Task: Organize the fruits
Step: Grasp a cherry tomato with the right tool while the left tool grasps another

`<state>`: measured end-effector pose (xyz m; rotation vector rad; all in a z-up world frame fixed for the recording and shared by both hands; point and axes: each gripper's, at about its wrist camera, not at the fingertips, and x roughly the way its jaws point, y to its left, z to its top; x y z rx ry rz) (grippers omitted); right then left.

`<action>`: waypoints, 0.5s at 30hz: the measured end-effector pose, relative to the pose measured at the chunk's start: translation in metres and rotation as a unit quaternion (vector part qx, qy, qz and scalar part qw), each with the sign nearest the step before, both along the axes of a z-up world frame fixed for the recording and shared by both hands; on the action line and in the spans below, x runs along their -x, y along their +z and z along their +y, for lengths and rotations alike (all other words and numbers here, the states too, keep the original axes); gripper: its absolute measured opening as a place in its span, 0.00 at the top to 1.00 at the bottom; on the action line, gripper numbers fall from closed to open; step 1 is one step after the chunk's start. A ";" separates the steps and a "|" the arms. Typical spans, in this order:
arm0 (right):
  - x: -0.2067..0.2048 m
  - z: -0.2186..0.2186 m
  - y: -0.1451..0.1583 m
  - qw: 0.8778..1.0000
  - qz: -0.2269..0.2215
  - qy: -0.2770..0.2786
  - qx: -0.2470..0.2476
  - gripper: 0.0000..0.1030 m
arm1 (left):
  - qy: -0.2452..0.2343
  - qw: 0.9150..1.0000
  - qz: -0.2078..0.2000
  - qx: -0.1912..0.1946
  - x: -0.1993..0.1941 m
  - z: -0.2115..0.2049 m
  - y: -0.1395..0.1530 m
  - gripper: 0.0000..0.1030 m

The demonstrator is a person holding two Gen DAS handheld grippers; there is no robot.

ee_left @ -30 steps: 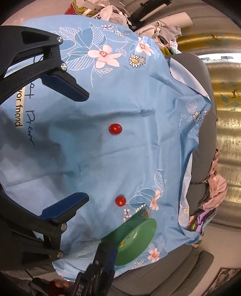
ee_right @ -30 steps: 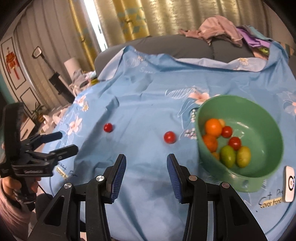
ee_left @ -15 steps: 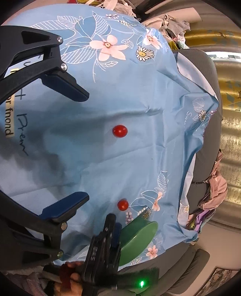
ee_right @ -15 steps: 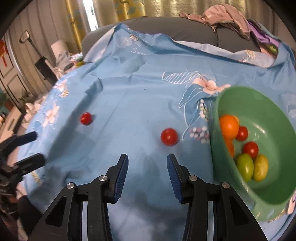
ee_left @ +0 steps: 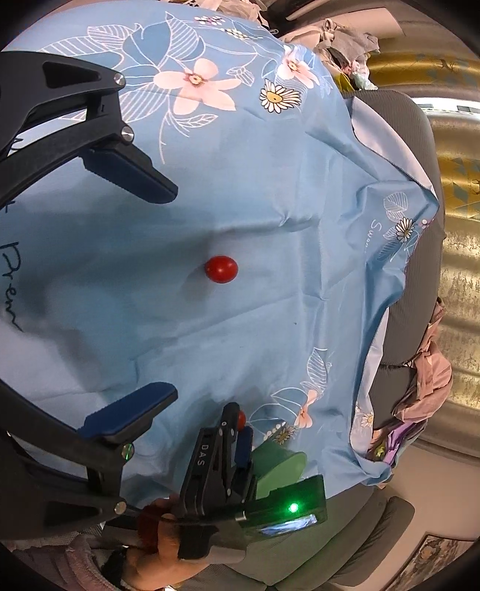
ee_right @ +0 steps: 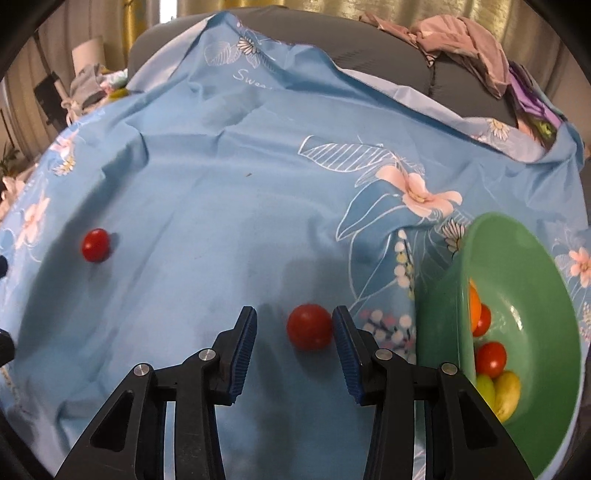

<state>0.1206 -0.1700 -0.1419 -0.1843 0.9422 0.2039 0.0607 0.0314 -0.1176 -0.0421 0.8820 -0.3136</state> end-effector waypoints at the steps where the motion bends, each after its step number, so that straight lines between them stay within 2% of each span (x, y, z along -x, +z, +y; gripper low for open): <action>1: -0.002 0.000 0.000 1.000 0.003 0.001 -0.001 0.57 | -0.001 1.000 0.000 -0.001 -0.002 0.000 0.000 0.07; 6: -0.014 -0.001 -0.009 0.999 0.033 0.006 -0.006 0.64 | -0.005 1.000 0.001 0.003 -0.013 0.001 0.003 0.10; 8: -0.016 -0.003 -0.010 0.999 0.037 0.010 -0.018 0.71 | -0.009 1.000 0.002 0.001 -0.019 0.000 0.004 0.13; 15: -0.007 -0.012 -0.010 0.997 0.031 0.023 -0.073 0.72 | -0.029 0.999 0.012 -0.019 -0.038 -0.011 -0.001 0.24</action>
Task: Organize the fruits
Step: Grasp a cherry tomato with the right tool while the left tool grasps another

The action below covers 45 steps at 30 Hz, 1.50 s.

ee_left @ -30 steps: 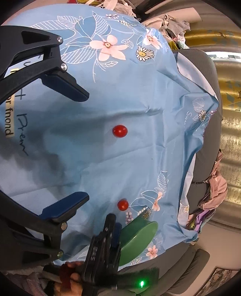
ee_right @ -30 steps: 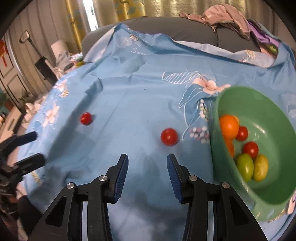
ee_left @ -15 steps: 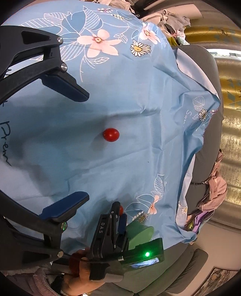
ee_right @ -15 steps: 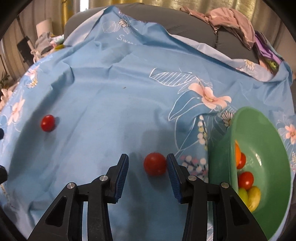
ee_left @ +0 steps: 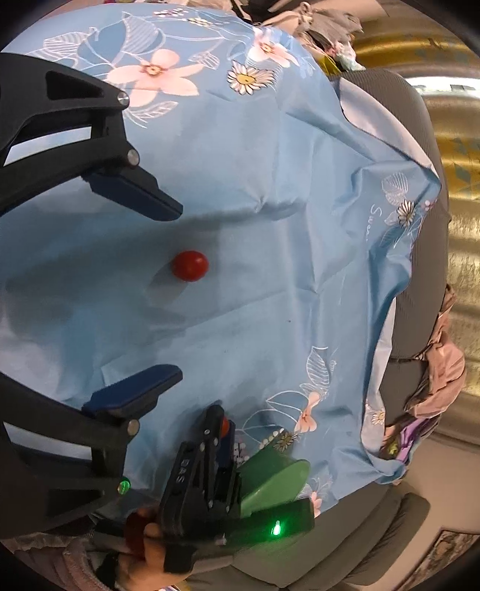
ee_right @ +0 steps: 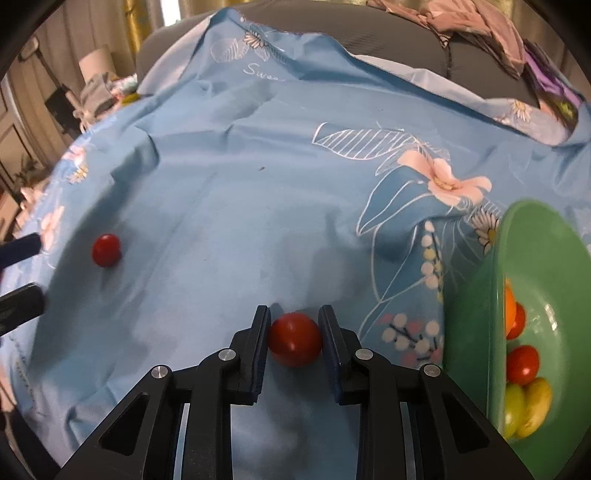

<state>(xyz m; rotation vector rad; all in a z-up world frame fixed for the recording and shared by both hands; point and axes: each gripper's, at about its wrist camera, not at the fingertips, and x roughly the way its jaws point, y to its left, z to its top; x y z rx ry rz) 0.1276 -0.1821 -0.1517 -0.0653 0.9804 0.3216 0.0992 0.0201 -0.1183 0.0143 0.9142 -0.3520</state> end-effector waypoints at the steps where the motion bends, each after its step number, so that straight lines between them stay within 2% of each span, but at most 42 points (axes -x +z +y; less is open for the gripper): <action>1: 0.003 -0.002 0.001 1.000 -0.001 0.001 -0.015 0.72 | -0.004 1.000 0.002 0.002 -0.003 -0.002 -0.001 0.26; 4: 0.014 -0.008 0.007 0.999 -0.012 0.004 -0.050 0.72 | -0.012 1.000 0.010 0.001 -0.014 -0.008 -0.004 0.29; 10: 0.032 -0.014 0.012 0.995 -0.028 0.014 -0.098 0.72 | -0.017 0.999 0.022 -0.028 -0.034 -0.019 -0.014 0.38; 12: 0.034 -0.015 0.011 0.994 -0.029 0.018 -0.107 0.72 | -0.015 0.999 0.029 -0.038 -0.041 -0.020 -0.019 0.40; 14: 0.035 -0.017 0.010 0.993 -0.030 0.020 -0.114 0.72 | -0.010 0.998 0.034 -0.054 -0.046 -0.022 -0.024 0.46; 19: 0.034 -0.021 0.008 0.991 -0.031 0.022 -0.129 0.72 | -0.001 0.995 0.048 -0.092 -0.054 -0.025 -0.038 0.47; 26: 0.035 -0.024 0.007 0.989 -0.034 0.025 -0.142 0.72 | 0.005 0.991 0.056 -0.123 -0.057 -0.026 -0.046 0.63; 30: 0.036 -0.026 0.007 0.988 -0.037 0.023 -0.147 0.72 | 0.012 0.991 0.060 -0.116 -0.055 -0.025 -0.046 0.68; 33: 0.037 -0.027 0.008 0.988 -0.039 0.020 -0.146 0.72 | 0.018 0.992 0.063 -0.109 -0.053 -0.024 -0.046 0.76; 39: 0.042 -0.031 0.014 0.987 -0.046 0.014 -0.150 0.72 | 0.023 0.993 0.075 -0.083 -0.045 -0.026 -0.044 0.77; 45: 0.052 -0.034 0.024 0.987 -0.056 0.009 -0.149 0.72 | 0.013 0.995 0.060 -0.073 -0.027 -0.038 -0.027 0.77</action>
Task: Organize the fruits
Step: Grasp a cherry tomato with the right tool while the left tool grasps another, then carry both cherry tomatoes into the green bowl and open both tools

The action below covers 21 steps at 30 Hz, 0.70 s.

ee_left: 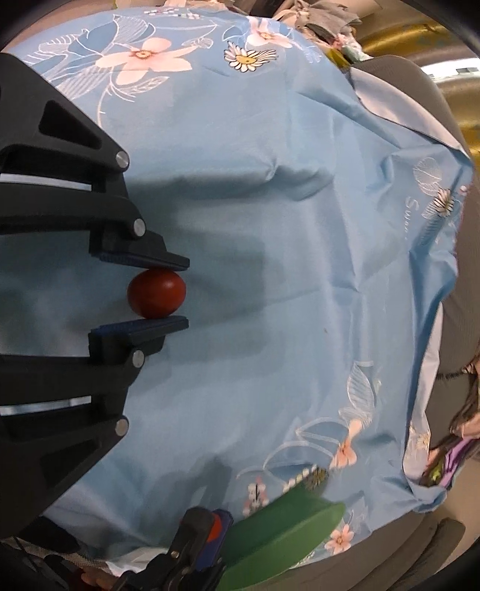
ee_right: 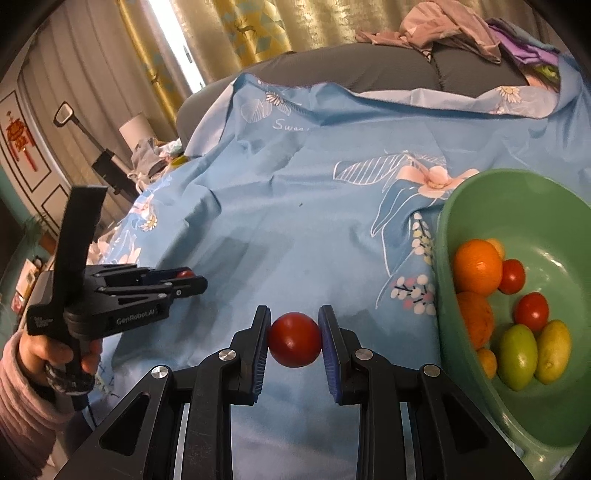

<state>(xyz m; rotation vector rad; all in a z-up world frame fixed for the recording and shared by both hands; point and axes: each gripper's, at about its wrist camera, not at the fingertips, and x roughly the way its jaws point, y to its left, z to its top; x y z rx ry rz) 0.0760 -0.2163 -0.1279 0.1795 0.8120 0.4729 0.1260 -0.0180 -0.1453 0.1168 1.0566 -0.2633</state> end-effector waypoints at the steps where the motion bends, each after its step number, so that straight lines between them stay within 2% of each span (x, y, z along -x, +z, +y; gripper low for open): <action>1: 0.002 -0.001 0.002 1.000 -0.003 -0.002 0.000 0.72 | -0.003 1.000 -0.006 0.003 0.004 -0.003 0.005 0.77; 12: 0.028 -0.020 0.033 0.999 -0.043 -0.023 -0.008 0.72 | -0.045 0.998 -0.049 0.010 0.035 -0.037 0.048 0.76; 21: 0.043 -0.053 0.055 0.995 -0.079 -0.062 -0.008 0.72 | -0.102 0.991 -0.090 0.019 0.041 -0.091 0.083 0.76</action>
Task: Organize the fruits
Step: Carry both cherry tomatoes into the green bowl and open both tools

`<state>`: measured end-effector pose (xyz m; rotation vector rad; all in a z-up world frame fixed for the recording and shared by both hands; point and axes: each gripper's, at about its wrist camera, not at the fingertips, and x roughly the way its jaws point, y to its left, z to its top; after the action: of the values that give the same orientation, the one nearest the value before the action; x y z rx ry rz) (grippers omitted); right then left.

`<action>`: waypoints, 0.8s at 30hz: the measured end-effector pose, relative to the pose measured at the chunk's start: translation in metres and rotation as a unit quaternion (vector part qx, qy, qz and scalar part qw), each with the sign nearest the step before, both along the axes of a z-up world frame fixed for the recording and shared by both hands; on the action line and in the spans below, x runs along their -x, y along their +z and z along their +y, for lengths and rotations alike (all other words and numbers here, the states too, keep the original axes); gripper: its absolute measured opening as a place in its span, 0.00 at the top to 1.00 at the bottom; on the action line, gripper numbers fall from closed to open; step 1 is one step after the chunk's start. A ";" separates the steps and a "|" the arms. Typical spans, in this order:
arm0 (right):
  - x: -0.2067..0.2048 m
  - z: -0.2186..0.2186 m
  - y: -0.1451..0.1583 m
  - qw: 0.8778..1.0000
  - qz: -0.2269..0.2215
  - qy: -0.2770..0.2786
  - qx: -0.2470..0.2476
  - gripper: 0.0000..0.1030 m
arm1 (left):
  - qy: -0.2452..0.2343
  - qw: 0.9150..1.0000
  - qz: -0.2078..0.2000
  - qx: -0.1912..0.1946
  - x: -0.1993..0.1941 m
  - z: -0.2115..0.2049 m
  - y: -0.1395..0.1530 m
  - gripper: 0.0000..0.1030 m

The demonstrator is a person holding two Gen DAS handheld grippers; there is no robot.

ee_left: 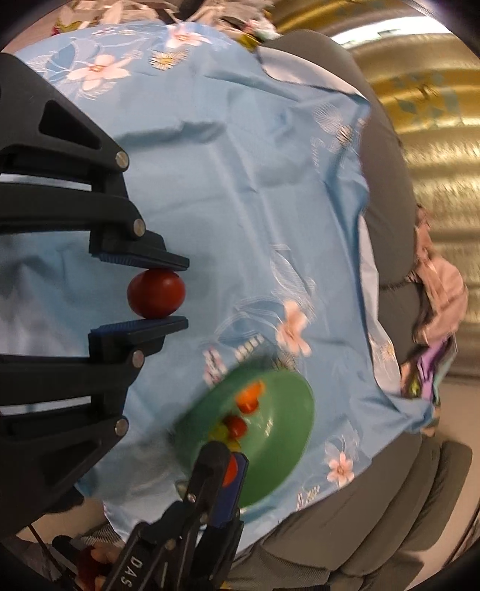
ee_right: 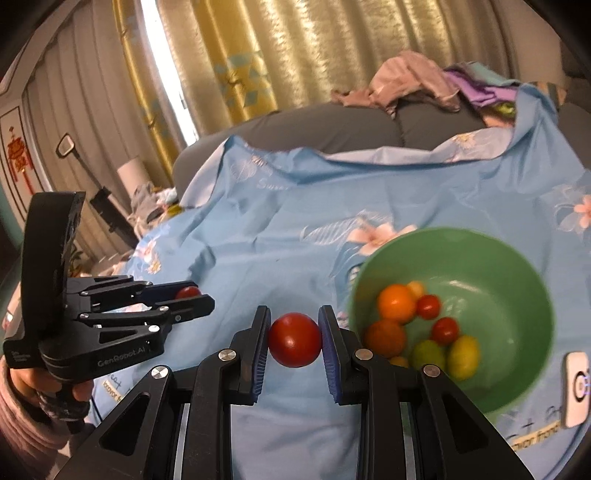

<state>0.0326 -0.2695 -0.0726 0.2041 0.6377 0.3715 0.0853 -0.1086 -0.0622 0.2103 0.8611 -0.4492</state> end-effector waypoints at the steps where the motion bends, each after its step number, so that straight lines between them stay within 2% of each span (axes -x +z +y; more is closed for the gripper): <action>1: 0.000 -0.006 0.002 1.000 -0.003 -0.008 0.001 0.72 | -0.008 1.000 -0.002 0.001 -0.001 -0.008 0.002 0.76; 4: 0.000 -0.025 0.004 0.999 -0.005 -0.035 0.005 0.72 | -0.034 0.999 -0.010 0.000 -0.007 -0.035 0.007 0.76; 8: -0.006 -0.053 0.004 0.997 0.001 -0.077 0.016 0.72 | -0.067 0.998 -0.001 0.005 -0.018 -0.076 0.007 0.76; 14: -0.021 -0.095 -0.006 0.991 0.028 -0.129 0.032 0.72 | -0.112 0.994 0.014 -0.014 -0.036 -0.138 -0.008 0.76; 19: -0.037 -0.115 -0.025 0.987 0.065 -0.144 0.044 0.72 | -0.122 0.991 0.024 -0.041 -0.047 -0.168 -0.024 0.75; 24: -0.045 -0.121 -0.036 0.984 0.092 -0.143 0.052 0.72 | -0.111 0.992 0.031 -0.057 -0.054 -0.171 -0.032 0.74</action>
<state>0.0778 -0.3901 -0.1091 0.2289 0.7954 0.0416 0.1391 -0.2795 -0.0941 0.4021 0.9300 -0.6180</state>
